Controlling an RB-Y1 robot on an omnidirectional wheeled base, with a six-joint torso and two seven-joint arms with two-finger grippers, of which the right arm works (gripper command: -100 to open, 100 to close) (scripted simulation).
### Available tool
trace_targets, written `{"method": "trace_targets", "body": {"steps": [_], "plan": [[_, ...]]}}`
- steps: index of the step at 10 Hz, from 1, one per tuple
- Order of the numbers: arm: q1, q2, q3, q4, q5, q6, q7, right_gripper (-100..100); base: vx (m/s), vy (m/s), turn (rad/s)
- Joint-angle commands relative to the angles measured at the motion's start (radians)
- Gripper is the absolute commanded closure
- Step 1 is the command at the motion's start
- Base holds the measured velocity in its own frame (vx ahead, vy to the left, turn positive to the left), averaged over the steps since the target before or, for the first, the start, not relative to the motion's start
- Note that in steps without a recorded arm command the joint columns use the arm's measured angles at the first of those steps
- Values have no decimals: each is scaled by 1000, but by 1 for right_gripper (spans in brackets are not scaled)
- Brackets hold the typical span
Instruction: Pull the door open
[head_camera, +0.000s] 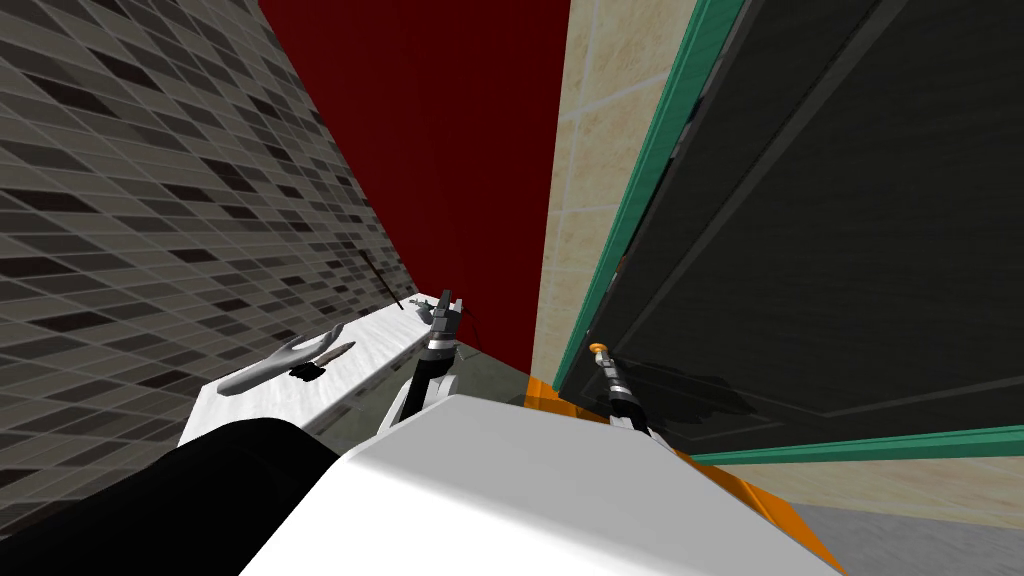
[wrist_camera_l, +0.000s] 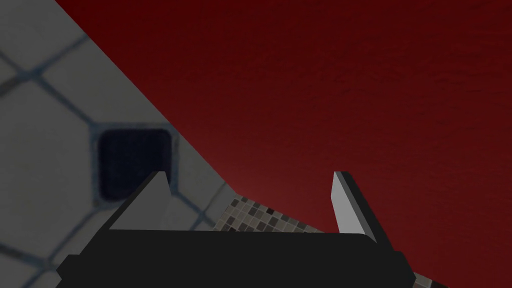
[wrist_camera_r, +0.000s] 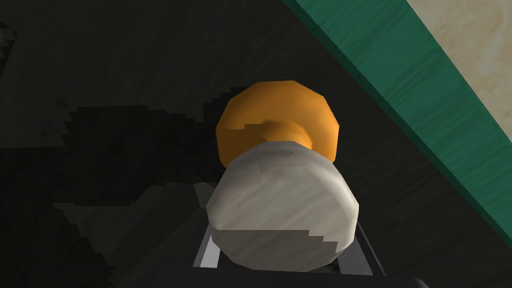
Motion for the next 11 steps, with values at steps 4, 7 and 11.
{"method": "trace_targets", "body": {"steps": [4, 7, 11], "plan": [[-7, 5, 28, 17, -31, -5, -108, 100, -36, -16, 42], [-9, 0, 45, 19, -59, -5, -190, 100, -28, -9, 30], [-10, -5, 63, 22, -88, -6, -274, 100, -43, -16, 40]]}}
